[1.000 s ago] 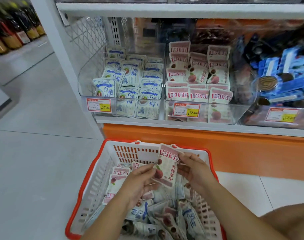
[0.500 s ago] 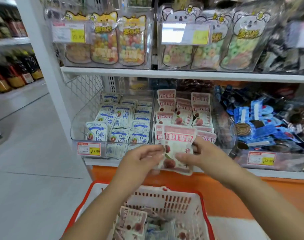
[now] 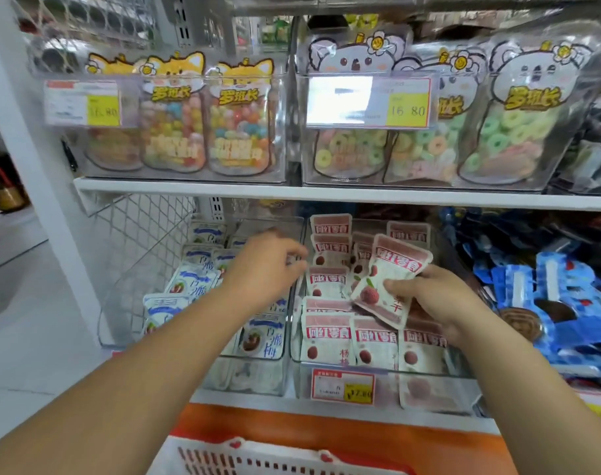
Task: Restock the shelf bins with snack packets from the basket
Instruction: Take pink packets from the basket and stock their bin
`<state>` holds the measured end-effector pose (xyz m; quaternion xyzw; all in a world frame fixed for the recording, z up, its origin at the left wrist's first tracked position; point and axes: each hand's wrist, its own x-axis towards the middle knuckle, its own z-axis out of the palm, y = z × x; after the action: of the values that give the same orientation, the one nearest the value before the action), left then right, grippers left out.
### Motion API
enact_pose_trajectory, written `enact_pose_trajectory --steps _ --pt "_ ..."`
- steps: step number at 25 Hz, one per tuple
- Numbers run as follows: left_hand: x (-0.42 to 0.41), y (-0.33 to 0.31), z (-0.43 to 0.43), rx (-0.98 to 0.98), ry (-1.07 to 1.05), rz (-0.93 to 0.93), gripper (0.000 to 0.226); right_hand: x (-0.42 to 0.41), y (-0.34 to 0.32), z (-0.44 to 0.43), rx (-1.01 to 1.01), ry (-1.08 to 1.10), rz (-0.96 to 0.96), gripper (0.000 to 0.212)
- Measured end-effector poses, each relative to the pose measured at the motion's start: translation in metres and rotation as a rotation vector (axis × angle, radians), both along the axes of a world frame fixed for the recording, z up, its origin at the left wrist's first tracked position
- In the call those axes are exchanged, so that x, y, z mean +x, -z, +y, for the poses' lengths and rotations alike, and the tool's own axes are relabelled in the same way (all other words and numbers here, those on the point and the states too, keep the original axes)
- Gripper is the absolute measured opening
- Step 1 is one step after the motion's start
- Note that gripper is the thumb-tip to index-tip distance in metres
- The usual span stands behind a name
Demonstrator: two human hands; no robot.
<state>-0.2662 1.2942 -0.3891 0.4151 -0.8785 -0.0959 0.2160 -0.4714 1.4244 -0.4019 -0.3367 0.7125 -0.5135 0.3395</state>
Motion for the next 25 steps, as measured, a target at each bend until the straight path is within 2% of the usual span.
enact_pose_trajectory --steps 1,4,6,9,15,17,19,22,24,25 --pt "-0.017 -0.008 -0.013 -0.055 0.007 -0.116 0.019 -0.007 0.004 -0.001 -0.002 0.013 -0.024 0.011" --pt "-0.064 -0.024 -0.036 0.008 -0.145 -0.253 0.022 -0.018 0.015 -0.005 0.095 -0.01 -0.01 0.03" --pt "-0.088 -0.02 -0.043 -0.025 -0.153 -0.381 0.043 -0.024 0.022 -0.006 0.169 -0.035 -0.013 0.044" --pt "-0.094 -0.011 -0.052 -0.013 -0.139 -0.495 0.069 -0.03 0.024 -0.008 0.184 -0.063 -0.036 0.033" --pt "-0.107 0.0 -0.066 0.022 -0.179 -0.497 0.078 -0.034 0.02 -0.008 0.176 -0.095 -0.027 0.019" --pt "-0.107 -0.003 -0.067 -0.027 -0.153 -0.644 0.075 -0.034 0.019 -0.009 0.163 -0.101 -0.031 0.019" --pt "-0.104 -0.009 -0.068 -0.019 -0.114 -0.712 0.071 -0.031 0.021 -0.011 0.158 -0.101 -0.041 0.018" --pt "-0.096 -0.009 -0.07 -0.082 -0.101 -0.669 0.063 -0.017 0.021 -0.019 0.129 -0.142 -0.093 0.013" --pt "-0.094 -0.005 -0.075 -0.123 -0.084 -0.584 0.047 -0.002 0.019 -0.028 0.114 -0.184 -0.088 0.015" --pt "-0.093 -0.004 -0.077 -0.144 -0.07 -0.531 0.035 0.006 0.019 -0.035 0.121 -0.197 -0.036 0.022"
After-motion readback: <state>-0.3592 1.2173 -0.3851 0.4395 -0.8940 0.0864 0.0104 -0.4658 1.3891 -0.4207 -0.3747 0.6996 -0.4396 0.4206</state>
